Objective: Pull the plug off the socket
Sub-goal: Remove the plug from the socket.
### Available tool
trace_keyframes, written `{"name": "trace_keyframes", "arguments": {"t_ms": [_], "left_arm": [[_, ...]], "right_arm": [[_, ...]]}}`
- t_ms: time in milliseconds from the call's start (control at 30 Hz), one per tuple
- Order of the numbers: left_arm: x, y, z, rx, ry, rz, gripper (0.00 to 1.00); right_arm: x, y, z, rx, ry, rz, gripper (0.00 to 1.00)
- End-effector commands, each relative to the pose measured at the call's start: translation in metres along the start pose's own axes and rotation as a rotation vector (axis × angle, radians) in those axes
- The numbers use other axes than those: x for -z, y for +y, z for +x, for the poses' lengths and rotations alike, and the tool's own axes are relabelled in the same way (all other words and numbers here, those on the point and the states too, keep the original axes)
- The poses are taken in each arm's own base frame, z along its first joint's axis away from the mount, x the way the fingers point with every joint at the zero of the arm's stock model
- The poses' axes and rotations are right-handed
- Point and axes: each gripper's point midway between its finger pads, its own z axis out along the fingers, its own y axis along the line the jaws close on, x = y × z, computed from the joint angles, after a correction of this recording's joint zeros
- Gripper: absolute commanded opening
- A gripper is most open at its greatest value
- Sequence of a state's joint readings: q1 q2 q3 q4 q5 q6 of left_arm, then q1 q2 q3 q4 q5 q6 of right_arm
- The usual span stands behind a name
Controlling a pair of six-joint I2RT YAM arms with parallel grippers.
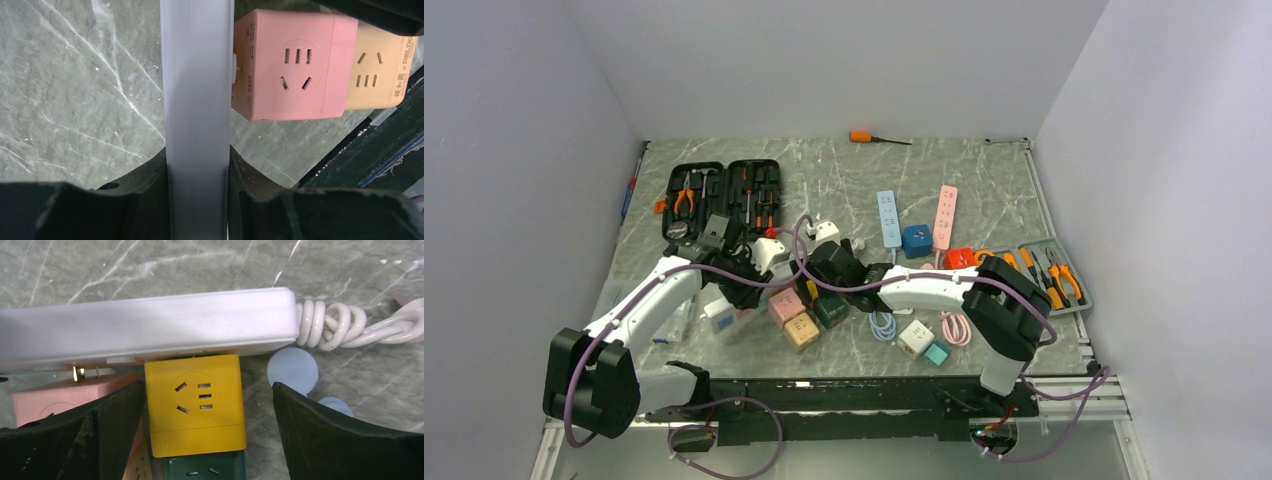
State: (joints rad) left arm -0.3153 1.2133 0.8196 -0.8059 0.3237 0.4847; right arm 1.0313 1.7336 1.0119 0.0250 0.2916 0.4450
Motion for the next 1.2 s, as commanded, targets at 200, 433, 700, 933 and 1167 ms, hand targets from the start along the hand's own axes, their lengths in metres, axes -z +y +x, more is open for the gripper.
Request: {"name": "trace_keyframes", "arguments": {"t_ms": [200, 433, 700, 933, 1167], "left_arm": [[0.016, 0.007, -0.045, -0.008, -0.162, -0.014, 0.0], [0.018, 0.009, -0.048, -0.009, -0.17, -0.018, 0.0], [0.021, 0.02, -0.047, 0.001, -0.175, -0.063, 0.0], [0.018, 0.053, -0.039, 0.079, -0.143, -0.195, 0.0], [0.022, 0.092, -0.021, 0.141, -0.102, -0.368, 0.0]], "right_arm": [[-0.015, 0.012, 0.014, -0.005, 0.023, -0.043, 0.98], [-0.03, 0.02, 0.008, 0.019, 0.029, -0.048, 0.93], [-0.033, 0.02, 0.003, 0.036, 0.013, -0.038, 0.79], [-0.03, 0.02, 0.008, 0.091, 0.012, -0.04, 0.52], [-0.029, 0.021, 0.016, 0.175, 0.033, -0.074, 0.37]]}}
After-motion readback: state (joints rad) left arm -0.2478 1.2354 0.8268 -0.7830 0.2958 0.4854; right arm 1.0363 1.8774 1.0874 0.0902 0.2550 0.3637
